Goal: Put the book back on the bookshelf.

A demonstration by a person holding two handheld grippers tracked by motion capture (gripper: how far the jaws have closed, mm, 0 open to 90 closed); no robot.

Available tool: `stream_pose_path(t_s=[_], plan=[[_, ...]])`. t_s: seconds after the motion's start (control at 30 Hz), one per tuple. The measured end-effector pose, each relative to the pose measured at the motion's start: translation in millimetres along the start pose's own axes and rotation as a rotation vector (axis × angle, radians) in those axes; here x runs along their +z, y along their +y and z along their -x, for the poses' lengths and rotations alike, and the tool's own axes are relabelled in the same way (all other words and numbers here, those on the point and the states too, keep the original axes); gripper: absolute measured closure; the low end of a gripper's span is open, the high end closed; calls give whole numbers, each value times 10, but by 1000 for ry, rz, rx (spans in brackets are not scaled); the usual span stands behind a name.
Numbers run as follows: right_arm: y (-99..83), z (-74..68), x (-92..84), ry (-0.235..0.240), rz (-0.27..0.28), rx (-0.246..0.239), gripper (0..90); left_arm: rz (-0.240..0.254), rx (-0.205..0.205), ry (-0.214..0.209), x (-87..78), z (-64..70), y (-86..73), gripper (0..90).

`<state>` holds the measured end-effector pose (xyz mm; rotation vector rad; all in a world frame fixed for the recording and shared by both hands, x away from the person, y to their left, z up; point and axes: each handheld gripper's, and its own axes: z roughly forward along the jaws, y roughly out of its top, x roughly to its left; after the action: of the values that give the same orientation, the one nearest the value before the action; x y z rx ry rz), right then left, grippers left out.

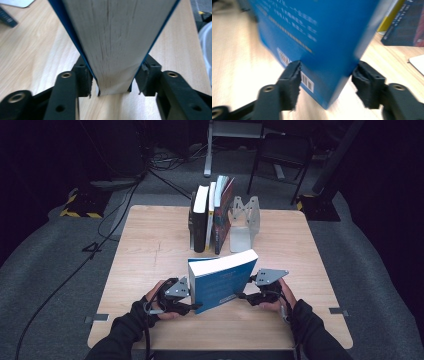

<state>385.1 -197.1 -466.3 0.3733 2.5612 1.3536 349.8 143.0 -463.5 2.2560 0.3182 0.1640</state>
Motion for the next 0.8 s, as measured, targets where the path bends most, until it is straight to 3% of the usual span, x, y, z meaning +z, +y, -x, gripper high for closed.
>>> stream_pose_path(t_s=[0.17,0.27,0.33,0.5,0.6,0.63,0.8], plan=[[-15,-77,-111,40,-21,-44,520,33,-31,25,-75,-30,-23,477],[20,-120,-149,44,-29,-73,497,55,-36,34,-101,-31,-21,473],[102,-167,-166,42,5,-85,417,76,-28,42,-115,-13,0,477],[295,-208,-216,13,106,-66,406,112,-36,64,-135,3,26,482],[335,-208,-236,26,139,-57,442,126,-51,92,-152,7,26,478],[343,-213,-240,29,145,-52,462,156,-68,103,-191,-14,25,475],[352,-242,-277,59,155,-66,527,172,-84,109,-173,-38,55,440]])
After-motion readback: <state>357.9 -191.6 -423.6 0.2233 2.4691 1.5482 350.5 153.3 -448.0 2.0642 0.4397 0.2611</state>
